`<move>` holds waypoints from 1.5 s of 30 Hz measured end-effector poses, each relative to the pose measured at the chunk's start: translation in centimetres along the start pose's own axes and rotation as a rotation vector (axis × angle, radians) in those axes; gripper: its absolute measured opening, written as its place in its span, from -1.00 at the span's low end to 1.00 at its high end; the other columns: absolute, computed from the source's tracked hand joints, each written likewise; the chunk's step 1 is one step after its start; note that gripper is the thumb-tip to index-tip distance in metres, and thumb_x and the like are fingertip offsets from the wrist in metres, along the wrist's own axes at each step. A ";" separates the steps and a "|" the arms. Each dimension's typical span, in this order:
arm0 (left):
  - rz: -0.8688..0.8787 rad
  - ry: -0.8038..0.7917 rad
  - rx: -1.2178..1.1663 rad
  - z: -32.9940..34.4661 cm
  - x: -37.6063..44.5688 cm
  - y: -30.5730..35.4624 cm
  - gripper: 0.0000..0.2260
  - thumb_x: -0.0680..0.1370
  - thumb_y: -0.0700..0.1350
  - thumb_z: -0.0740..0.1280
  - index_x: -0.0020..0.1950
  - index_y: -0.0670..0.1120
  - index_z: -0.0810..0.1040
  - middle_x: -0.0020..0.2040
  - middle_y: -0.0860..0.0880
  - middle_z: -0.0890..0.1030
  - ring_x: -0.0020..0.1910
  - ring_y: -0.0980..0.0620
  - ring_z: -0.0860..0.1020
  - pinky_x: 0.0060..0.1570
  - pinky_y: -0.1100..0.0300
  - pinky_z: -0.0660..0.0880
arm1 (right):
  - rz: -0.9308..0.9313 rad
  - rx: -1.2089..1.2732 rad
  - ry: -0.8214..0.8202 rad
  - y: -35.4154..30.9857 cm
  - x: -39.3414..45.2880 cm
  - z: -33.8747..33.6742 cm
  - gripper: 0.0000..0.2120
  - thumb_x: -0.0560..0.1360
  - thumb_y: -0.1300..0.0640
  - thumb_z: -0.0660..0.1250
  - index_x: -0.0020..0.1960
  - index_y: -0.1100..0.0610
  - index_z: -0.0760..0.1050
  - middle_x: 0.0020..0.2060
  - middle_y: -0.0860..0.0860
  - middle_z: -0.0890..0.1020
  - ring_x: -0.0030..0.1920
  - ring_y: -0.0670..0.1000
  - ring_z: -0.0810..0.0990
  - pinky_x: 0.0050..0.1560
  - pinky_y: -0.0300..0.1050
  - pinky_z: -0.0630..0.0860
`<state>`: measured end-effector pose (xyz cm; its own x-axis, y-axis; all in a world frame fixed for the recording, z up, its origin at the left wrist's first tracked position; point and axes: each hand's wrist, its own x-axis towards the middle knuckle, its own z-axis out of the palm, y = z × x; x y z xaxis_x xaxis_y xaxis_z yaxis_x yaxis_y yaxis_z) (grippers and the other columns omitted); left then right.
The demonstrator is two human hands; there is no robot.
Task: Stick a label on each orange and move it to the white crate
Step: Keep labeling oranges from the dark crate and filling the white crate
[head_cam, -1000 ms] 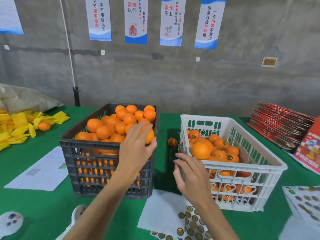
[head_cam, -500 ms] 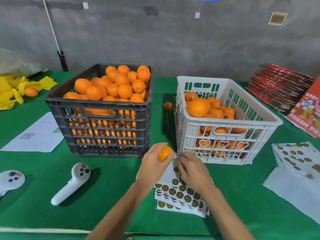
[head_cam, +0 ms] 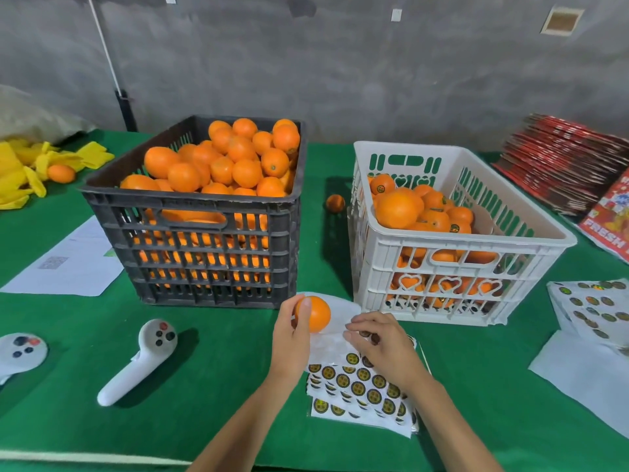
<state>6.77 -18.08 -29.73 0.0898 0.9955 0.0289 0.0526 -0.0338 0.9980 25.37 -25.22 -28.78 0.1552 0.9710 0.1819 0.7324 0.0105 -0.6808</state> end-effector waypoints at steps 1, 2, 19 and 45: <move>0.002 -0.005 0.005 0.0 0.0 0.0 -0.76 0.70 0.08 0.24 0.32 0.04 0.54 0.18 0.17 0.56 0.11 0.27 0.57 0.09 0.24 0.53 | 0.019 0.049 0.005 0.1 0.1 0.0 -0.83 0.55 -0.07 0.45 0.08 -0.05 0.73 0.09 -0.22 0.63 0.18 -0.20 0.49 0.22 -0.40 0.33; 0.008 -0.010 0.012 0.1 -0.1 0.0 -0.76 0.70 0.08 0.24 0.32 0.05 0.53 0.19 0.16 0.57 0.10 0.31 0.56 0.06 0.32 0.50 | 0.031 0.085 0.007 0.1 0.1 0.0 -0.87 0.56 -0.05 0.45 0.04 -0.07 0.74 0.06 -0.23 0.64 0.17 -0.21 0.50 0.21 -0.40 0.35; 0.200 -0.020 -0.219 1.3 0.4 9.1 -0.75 0.64 0.07 0.36 0.28 0.04 0.60 0.13 0.06 0.68 0.15 0.04 0.66 0.20 -0.09 0.61 | -0.297 -0.012 0.642 -10.7 3.3 -2.5 -0.89 0.60 0.18 0.41 0.10 0.09 0.68 0.07 -0.09 0.64 0.08 -0.10 0.59 0.03 -0.13 0.57; 0.442 -0.251 0.125 -0.7 10.5 22.8 -0.89 0.69 -0.09 0.32 0.18 0.06 0.60 0.35 0.00 0.54 0.22 0.08 0.62 0.21 0.03 0.63 | -0.029 -0.369 0.707 -13.3 11.6 -14.1 -0.53 0.64 0.22 0.29 0.53 0.12 0.29 0.58 0.06 0.19 0.12 0.12 0.58 0.02 -0.04 0.63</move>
<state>8.26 -8.31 -6.65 0.3654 0.8323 0.4169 0.0721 -0.4718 0.8787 26.76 -17.42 -7.63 0.4258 0.5887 0.6872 0.8957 -0.1663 -0.4125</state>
